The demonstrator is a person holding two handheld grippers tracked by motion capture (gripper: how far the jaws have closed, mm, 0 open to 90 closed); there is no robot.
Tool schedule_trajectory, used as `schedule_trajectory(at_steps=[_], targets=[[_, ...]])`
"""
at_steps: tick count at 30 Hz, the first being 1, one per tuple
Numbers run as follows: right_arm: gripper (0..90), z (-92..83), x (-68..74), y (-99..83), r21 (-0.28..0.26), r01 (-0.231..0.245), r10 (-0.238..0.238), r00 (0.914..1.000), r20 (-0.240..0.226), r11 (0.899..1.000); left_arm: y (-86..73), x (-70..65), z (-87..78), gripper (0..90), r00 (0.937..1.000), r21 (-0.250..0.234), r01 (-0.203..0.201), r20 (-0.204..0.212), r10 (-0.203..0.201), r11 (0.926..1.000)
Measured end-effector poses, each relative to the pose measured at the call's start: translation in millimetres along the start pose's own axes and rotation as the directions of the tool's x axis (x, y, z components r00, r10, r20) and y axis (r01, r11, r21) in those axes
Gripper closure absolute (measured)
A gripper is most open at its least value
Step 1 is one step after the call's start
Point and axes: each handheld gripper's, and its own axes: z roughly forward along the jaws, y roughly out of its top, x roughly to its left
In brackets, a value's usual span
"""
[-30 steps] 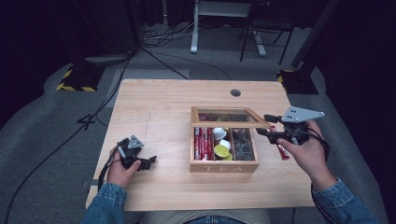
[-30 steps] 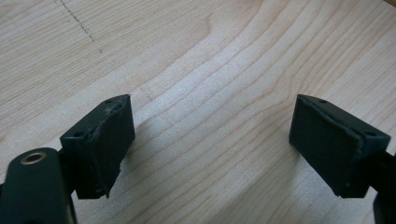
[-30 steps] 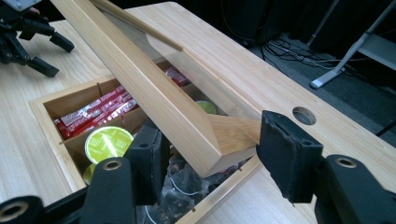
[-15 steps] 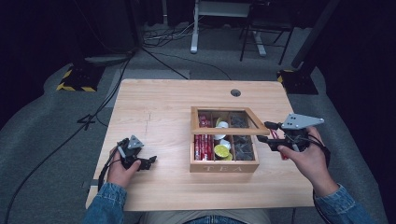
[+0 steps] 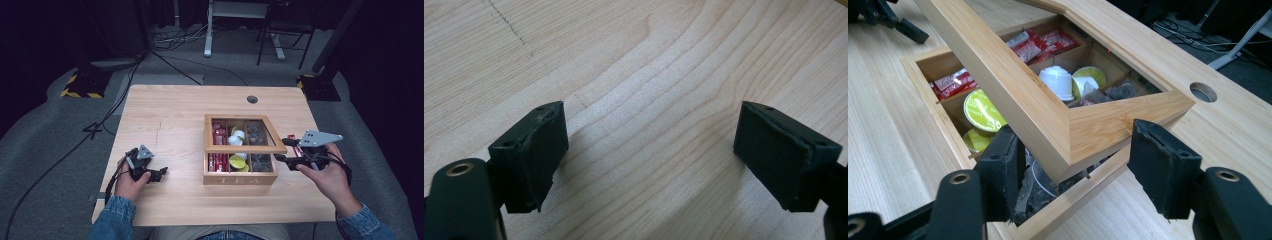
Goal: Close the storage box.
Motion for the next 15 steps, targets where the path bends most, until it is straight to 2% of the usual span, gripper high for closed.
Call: schedule_trajectory(at_steps=[15], targets=[[35.2,9.3,7.7,-18.9,0.035,-0.01,0.011,0.9999,-0.01,0.999,0.0,0.0,0.0,14.5,1.0,0.0,0.001,0.0,-0.001,1.0]])
